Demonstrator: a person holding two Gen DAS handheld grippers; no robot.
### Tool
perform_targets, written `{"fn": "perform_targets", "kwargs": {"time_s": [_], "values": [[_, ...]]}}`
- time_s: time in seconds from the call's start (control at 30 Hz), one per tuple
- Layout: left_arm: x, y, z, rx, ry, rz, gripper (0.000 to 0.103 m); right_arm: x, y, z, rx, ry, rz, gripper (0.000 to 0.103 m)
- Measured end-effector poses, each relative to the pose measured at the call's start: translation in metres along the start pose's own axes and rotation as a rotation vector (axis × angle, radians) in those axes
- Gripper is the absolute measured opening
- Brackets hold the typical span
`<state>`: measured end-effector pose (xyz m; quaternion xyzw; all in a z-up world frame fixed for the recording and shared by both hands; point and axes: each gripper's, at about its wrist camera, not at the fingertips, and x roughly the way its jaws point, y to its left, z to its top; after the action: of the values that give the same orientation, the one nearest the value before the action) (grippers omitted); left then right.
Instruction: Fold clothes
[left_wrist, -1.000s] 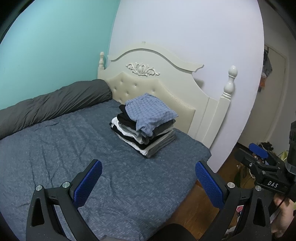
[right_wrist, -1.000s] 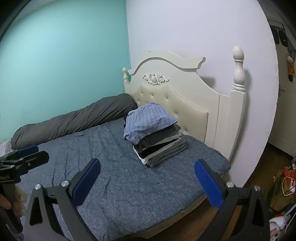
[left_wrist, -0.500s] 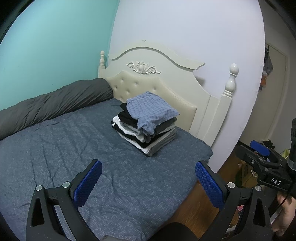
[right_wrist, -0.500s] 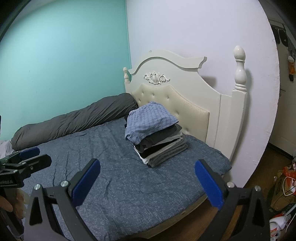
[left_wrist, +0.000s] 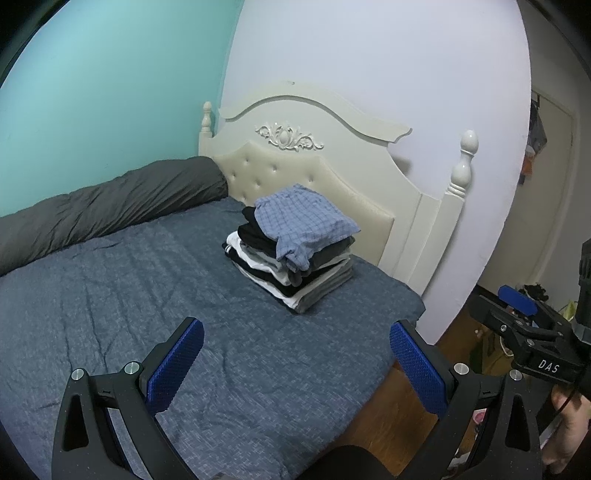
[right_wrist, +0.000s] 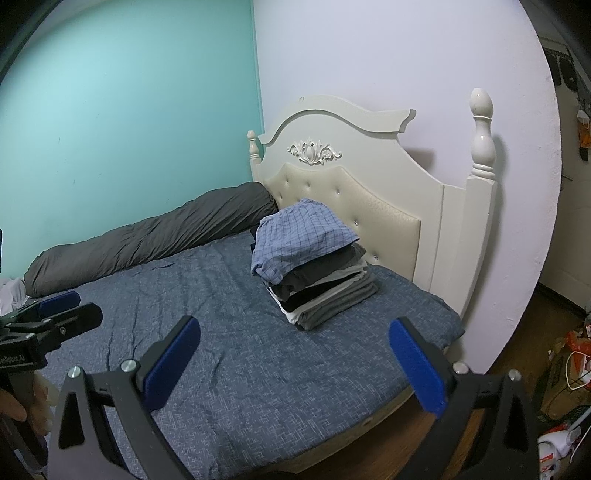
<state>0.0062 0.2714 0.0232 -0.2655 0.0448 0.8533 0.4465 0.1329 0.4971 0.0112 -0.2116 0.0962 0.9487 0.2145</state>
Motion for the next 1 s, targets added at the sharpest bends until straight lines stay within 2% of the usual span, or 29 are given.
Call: {"fn": "perform_targets", "kwargs": {"time_s": [1.0], "values": [[0.0032,0.0054,-0.0049,-0.009,0.013,0.002,0.103,0.0021,0.0009,-0.0041,0.003,0.009,0.001,0.103]]}}
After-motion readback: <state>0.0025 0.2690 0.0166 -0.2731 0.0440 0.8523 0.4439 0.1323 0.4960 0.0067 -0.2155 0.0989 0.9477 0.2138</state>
